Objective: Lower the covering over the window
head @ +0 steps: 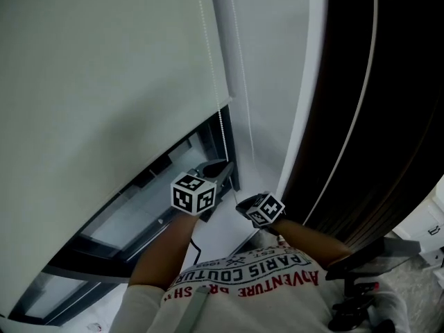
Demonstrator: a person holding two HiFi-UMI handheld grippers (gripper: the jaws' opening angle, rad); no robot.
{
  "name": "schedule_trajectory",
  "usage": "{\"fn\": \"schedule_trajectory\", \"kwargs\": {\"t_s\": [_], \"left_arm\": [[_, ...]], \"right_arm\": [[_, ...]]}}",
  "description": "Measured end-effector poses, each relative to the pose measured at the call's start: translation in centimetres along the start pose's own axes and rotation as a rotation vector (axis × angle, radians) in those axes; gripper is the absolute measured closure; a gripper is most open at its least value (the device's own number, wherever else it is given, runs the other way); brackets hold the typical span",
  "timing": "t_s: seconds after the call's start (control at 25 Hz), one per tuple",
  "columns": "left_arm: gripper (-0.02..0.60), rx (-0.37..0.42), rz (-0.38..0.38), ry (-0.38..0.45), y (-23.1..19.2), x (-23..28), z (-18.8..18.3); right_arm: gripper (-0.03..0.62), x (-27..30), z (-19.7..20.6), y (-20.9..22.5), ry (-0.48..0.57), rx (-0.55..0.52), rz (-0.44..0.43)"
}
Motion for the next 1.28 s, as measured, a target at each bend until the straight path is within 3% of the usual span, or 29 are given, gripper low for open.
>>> {"fn": "schedule_trajectory", "kwargs": {"t_s": [0.52, 0.68, 0.84, 0.92, 1.08, 1.28], "left_arm": [[0.569, -0.041, -0.036, -0.099, -0.6, 0.4, 4.7], [0.569, -0.074, -0.059, -0.085, -1.4, 0.0, 5.5], [0.566, -0.027, -0.097, -0.070, -1.4, -0.3, 5.1], [0.557, -0.034, -0.098, -0.057, -1.4, -0.4, 5.0], [0.476, -0.069, -0.083, -0.019, -1.5, -0.8, 5.4], [0.462, -0.086, -0.074, -0.006, -0.8, -2.8, 6.0]], "right_arm": [[0.586, 0.7, 3.7, 0.5, -0.145, 0.067, 0.027], [0.586, 0.8, 4.3, 0.8, -0.124, 0.118, 0.014], [0.577, 0.6, 4.1, 0.8, -0.103, 0.122, 0.009], [0.529, 0.6, 3.8, 0.8, -0.097, 0.115, 0.007], [0.432, 0.8, 3.2, 1.0, -0.064, 0.116, 0.025], [0.361, -1.3, 0.7, 1.0, 0.058, 0.105, 0.095]]}}
Point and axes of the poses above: the fingertips, and each gripper's own axes: x forward along the fingers, y to its right, z out of its underside, the point moved 9 cm from there along -x, backward along the fingers, and after that the axes turned 3 degrees about -x, right-handed, at the moved point
